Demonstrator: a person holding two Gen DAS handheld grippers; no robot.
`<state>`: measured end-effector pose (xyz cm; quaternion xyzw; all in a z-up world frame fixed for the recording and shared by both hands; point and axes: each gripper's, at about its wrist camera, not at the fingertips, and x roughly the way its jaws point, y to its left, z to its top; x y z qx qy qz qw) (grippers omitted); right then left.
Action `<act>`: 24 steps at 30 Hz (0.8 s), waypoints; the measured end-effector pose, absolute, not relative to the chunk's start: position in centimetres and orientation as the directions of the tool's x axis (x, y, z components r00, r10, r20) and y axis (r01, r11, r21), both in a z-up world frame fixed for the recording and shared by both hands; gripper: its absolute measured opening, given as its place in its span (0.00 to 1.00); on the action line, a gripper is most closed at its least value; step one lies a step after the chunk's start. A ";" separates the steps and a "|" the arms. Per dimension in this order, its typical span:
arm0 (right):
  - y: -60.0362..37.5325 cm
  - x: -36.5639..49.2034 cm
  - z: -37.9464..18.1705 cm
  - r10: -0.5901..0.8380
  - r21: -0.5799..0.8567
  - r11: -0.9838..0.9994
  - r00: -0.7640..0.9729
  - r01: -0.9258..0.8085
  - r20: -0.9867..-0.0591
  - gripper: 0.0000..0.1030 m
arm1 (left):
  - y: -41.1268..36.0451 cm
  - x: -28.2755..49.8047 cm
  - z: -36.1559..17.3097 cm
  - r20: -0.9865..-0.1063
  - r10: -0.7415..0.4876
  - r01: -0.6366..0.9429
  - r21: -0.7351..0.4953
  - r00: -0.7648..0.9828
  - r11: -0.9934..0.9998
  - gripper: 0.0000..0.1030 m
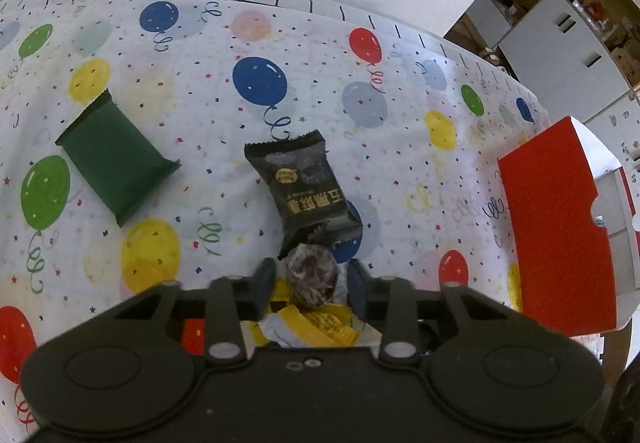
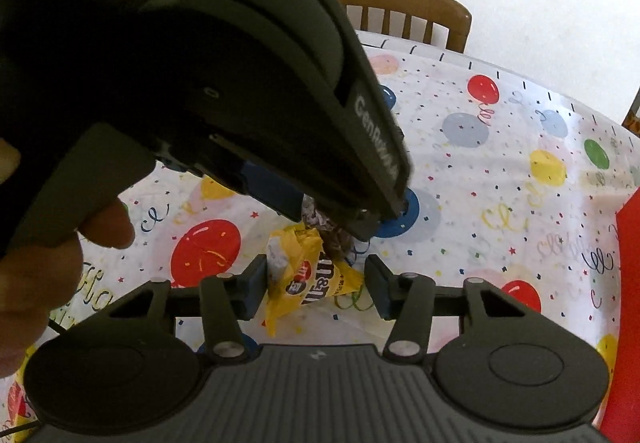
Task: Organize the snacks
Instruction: 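Grasp the foil-wrapped chocolate with the left tool while the right tool grasps the yellow M&M's bag, then carry the foil chocolate and M&M's bag over the box and lower them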
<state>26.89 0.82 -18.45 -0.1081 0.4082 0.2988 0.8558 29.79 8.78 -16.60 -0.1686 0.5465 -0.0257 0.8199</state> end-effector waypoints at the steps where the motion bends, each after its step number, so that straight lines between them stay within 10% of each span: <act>1: 0.8 26.5 -18.3 0.423 0.056 0.798 0.491 -0.600 -0.761 0.47 | 8.9 29.8 -16.7 -0.887 -0.231 -0.148 -0.311 0.401 0.939 0.25; 24: -3.8 21.7 -14.4 0.447 0.092 0.814 0.518 -0.573 -0.729 0.35 | 10.0 26.2 -14.4 -0.873 -0.207 -0.185 -0.314 0.441 0.931 0.24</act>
